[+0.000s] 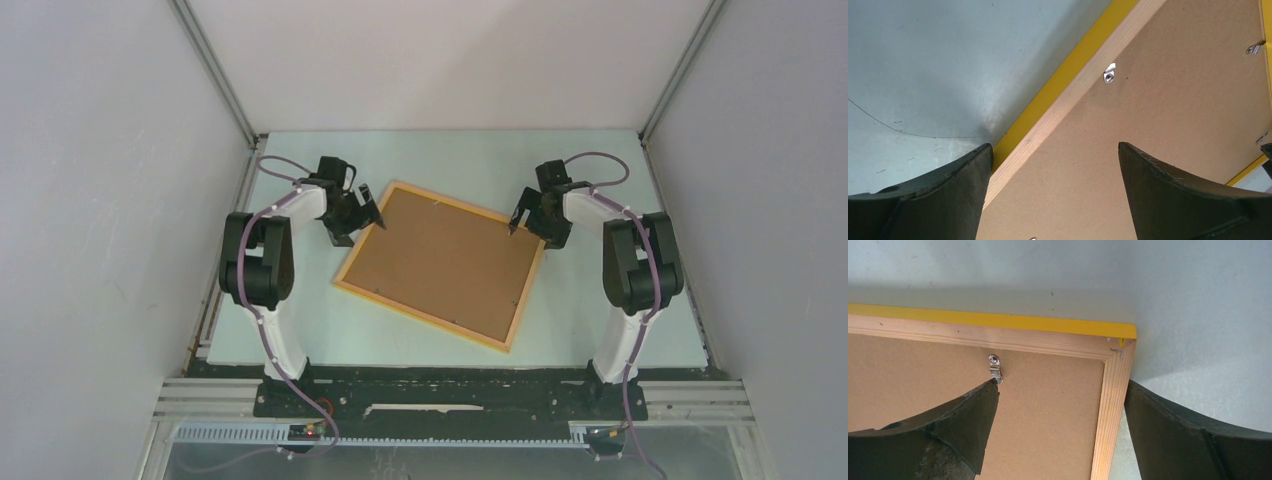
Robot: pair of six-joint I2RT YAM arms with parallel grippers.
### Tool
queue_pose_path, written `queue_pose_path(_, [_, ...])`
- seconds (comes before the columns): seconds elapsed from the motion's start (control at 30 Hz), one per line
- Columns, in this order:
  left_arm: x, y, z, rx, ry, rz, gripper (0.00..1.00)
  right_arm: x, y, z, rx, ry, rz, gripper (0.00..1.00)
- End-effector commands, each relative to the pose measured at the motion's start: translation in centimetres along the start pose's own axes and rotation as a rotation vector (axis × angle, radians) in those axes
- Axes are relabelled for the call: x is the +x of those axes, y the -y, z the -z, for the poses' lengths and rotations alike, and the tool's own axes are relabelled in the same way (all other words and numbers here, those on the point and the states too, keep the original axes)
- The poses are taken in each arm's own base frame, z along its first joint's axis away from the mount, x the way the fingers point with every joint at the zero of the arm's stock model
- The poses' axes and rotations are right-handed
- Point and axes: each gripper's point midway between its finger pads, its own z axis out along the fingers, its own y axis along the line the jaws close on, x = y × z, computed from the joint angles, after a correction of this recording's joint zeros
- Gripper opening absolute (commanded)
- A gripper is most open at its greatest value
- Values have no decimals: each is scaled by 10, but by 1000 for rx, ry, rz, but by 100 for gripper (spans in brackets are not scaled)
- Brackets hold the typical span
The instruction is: Put the photo into the frame
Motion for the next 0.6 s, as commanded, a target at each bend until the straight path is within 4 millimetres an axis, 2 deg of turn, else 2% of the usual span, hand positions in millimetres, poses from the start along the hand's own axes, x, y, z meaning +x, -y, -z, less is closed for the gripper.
queue_pose_path(0.0, [-1, 33, 19, 130, 9, 11, 93, 16, -36, 2, -75, -53, -51, 100])
queue_pose_path(0.17, [-1, 34, 19, 134, 9, 12, 93, 18, -30, -6, 20, -30, 19, 100])
queue_pose_path(0.33, [-1, 34, 18, 137, 9, 13, 94, 27, -51, -5, -62, -71, 40, 100])
queue_pose_path(0.47, [0, 34, 17, 136, 6, 12, 94, 29, -61, 14, -129, -82, 26, 100])
queue_pose_path(0.57, [-2, 33, 18, 135, 9, 16, 94, 13, -43, 34, -49, 31, 81, 100])
